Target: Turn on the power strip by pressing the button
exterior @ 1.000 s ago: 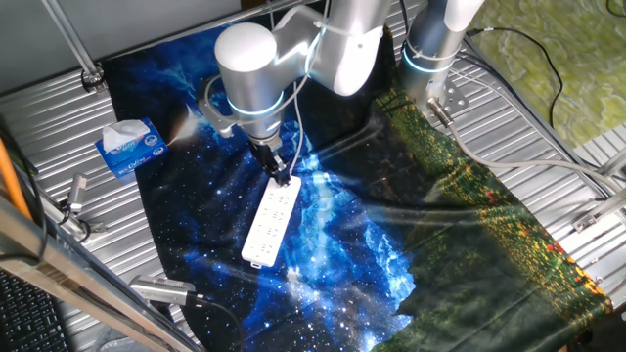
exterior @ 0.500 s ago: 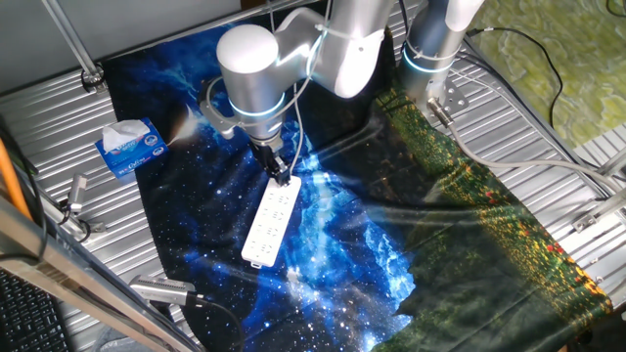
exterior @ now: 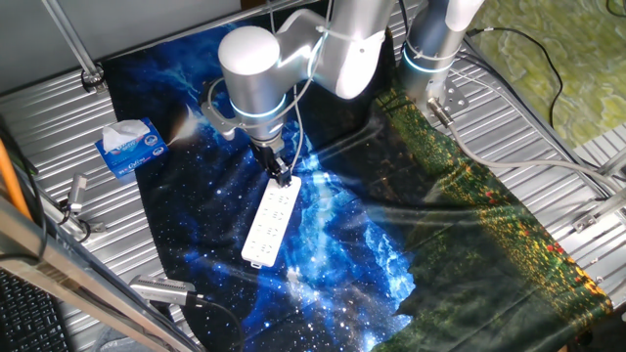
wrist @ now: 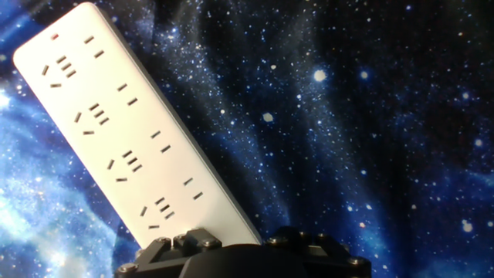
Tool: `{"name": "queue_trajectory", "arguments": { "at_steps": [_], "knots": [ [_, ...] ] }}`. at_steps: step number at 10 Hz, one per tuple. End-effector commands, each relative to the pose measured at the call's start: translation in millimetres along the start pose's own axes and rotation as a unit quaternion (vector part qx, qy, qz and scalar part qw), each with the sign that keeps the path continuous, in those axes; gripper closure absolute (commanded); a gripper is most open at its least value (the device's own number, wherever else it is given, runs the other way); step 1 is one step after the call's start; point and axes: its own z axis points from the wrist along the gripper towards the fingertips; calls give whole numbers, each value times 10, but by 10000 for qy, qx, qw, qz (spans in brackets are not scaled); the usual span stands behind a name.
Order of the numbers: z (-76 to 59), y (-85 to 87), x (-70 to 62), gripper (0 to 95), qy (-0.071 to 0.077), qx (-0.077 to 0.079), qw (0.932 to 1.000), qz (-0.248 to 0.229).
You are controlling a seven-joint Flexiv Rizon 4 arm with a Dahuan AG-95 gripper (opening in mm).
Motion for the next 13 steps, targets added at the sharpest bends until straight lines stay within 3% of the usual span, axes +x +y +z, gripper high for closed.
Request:
{"name": "queue_trajectory", "arguments": {
  "at_steps": [1,7,11,13],
  "knots": [
    [63,11,0,380,-28,9,10000,7],
    [103,23,1,380,-43,69,10000,22],
    [-28,-23,-16,380,-15,73,10000,4],
    [-32,-21,-16,380,-37,68,10000,11]
  ]
}}
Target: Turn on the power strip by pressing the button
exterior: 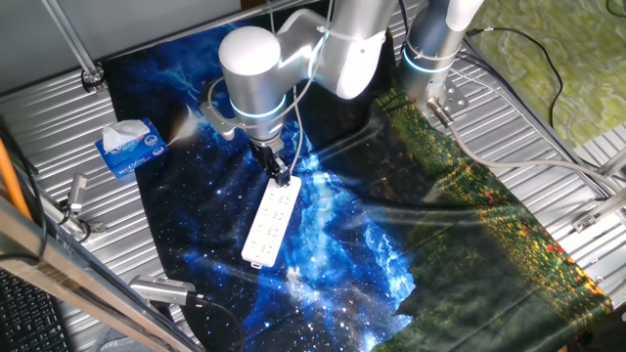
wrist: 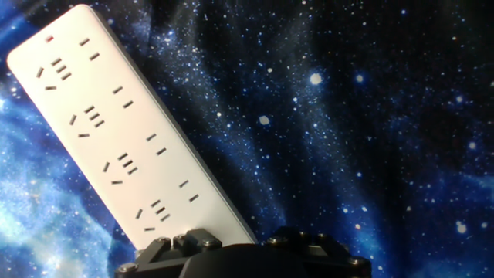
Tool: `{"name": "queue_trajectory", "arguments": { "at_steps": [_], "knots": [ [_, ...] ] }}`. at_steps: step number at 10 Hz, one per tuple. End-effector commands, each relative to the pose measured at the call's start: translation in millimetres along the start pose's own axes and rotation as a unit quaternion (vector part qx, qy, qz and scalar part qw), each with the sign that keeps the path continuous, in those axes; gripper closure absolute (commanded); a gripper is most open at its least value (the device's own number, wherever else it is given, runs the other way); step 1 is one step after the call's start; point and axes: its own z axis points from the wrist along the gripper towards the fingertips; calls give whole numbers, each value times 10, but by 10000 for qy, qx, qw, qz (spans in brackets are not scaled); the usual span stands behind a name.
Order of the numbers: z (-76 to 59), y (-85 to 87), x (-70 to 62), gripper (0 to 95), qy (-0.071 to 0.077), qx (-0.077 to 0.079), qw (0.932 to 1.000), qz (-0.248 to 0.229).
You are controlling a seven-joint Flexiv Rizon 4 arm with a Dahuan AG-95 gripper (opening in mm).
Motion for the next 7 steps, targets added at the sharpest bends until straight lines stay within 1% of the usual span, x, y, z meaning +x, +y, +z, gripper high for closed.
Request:
{"name": "queue_trajectory", "arguments": {
  "at_steps": [1,4,6,7],
  "knots": [
    [-7,-2,8,380,-35,12,10000,24],
    [-6,0,7,380,-37,-6,9999,155],
    [-5,0,7,380,-22,-68,9988,486],
    [-4,1,7,380,-19,-143,9975,698]
  ]
}}
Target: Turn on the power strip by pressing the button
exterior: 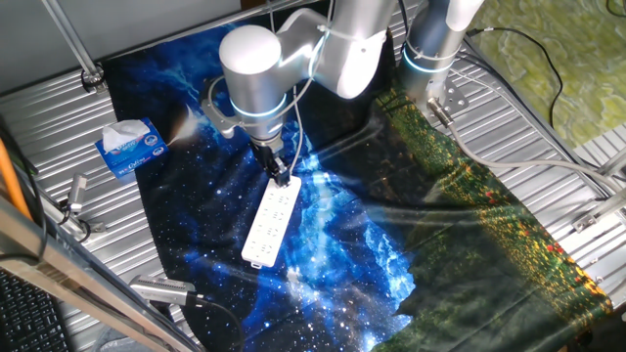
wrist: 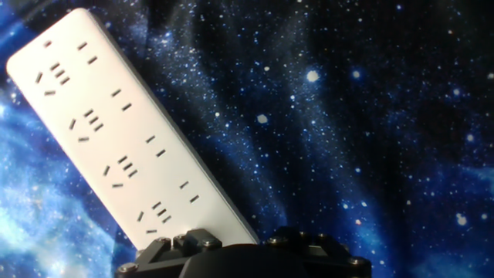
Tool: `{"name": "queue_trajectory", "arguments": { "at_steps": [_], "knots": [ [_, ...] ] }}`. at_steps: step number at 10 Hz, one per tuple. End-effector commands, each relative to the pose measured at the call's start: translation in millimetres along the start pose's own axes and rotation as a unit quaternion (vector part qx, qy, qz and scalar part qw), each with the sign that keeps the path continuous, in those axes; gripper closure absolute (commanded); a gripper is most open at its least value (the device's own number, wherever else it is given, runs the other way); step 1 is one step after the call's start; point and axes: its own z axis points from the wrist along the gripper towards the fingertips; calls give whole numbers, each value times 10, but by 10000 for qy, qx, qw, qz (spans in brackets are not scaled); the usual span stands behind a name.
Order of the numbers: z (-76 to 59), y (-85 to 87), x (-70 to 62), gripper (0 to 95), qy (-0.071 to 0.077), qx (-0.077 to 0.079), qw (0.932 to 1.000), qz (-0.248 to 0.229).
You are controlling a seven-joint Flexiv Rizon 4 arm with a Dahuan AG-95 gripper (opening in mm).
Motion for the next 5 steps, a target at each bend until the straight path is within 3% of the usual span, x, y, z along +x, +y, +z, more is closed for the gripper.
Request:
{"name": "queue_trajectory", "arguments": {
  "at_steps": [1,2,5],
  "knots": [
    [-6,2,4,380,29,-212,9986,484],
    [1,5,5,380,33,-299,9978,592],
    [49,25,26,380,39,-367,9965,754]
  ]
}}
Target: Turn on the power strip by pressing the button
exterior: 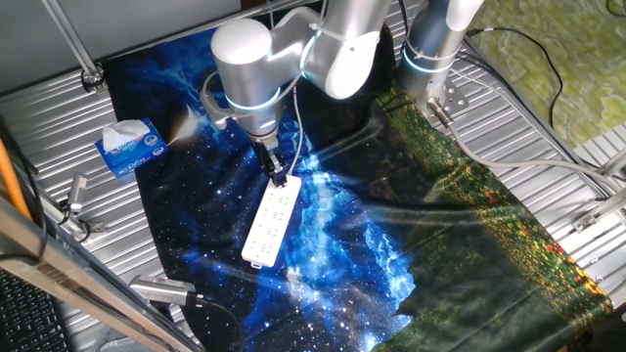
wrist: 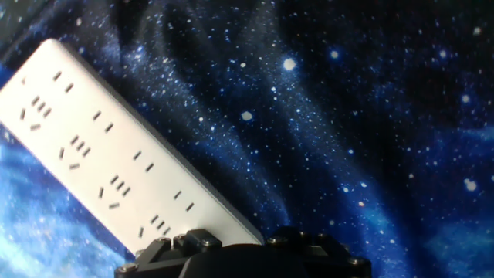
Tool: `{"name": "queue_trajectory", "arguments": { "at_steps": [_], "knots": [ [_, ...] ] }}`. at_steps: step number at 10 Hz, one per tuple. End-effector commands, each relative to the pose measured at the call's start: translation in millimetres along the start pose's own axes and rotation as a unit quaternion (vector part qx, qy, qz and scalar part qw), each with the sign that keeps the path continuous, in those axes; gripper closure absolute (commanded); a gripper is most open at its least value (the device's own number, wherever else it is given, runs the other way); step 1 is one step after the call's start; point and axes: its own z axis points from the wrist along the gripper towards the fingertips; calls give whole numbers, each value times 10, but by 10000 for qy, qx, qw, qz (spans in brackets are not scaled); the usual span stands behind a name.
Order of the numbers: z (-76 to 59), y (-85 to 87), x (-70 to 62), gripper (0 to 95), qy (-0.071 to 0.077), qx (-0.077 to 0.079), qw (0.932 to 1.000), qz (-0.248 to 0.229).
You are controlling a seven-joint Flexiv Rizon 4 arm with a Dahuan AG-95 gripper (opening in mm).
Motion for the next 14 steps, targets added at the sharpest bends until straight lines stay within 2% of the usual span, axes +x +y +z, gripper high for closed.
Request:
{"name": "queue_trajectory", "arguments": {
  "at_steps": [1,8,11,14],
  "knots": [
    [25,17,35,380,-25,-33,10000,55],
    [20,23,72,380,-32,-46,10000,64],
    [115,42,89,380,-98,-53,9999,44],
    [50,0,87,380,-89,-78,9999,-30]
  ]
}}
